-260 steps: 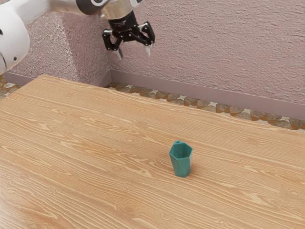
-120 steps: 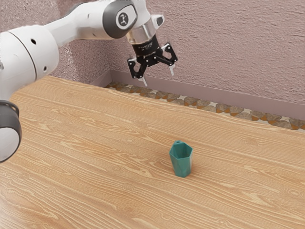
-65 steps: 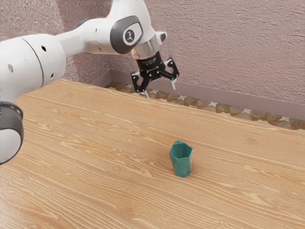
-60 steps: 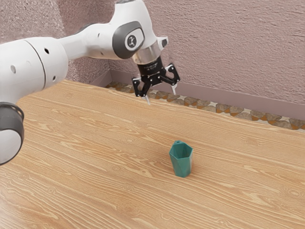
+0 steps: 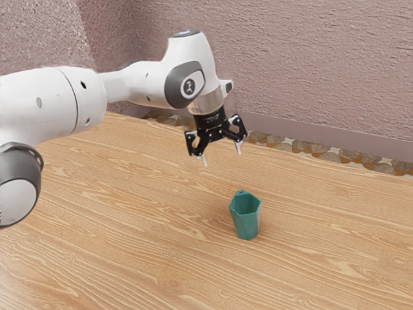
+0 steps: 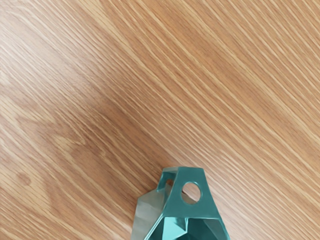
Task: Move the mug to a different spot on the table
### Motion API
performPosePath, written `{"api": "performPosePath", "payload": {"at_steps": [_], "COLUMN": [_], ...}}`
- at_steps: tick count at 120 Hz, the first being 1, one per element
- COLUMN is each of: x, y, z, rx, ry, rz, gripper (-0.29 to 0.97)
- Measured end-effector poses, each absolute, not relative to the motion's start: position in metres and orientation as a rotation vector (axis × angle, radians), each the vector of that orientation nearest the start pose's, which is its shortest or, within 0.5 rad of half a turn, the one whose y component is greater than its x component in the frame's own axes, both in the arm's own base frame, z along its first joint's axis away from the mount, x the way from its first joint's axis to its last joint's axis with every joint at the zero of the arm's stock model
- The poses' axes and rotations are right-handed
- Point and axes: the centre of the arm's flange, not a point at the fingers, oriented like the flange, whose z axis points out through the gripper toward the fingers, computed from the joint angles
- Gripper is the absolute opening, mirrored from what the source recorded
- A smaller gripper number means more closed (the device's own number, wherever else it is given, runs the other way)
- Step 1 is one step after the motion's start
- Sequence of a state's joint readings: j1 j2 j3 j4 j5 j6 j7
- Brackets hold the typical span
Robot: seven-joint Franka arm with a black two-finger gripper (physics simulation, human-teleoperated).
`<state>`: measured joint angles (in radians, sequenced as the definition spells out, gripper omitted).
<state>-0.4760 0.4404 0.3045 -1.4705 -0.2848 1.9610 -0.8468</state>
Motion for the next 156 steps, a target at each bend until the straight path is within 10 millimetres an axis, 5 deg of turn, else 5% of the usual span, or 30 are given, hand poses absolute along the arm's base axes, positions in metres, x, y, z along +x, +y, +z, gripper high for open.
{"api": "performPosePath", "payload": {"at_steps": [52, 92, 116, 156], "x": [0.666, 0.67, 0.688, 0.693], "y": [-0.175, -0.18, -0.195, -0.204], "z": [0.402, 0.397, 0.398, 0.353], "rx": [-3.03, -3.062, -3.092, -3.081], "ry": [-1.102, -0.996, -0.953, -0.92], "rz": [0.006, -0.035, -0.068, 0.024], "gripper": [0.68, 0.68, 0.68, 0.68]}}
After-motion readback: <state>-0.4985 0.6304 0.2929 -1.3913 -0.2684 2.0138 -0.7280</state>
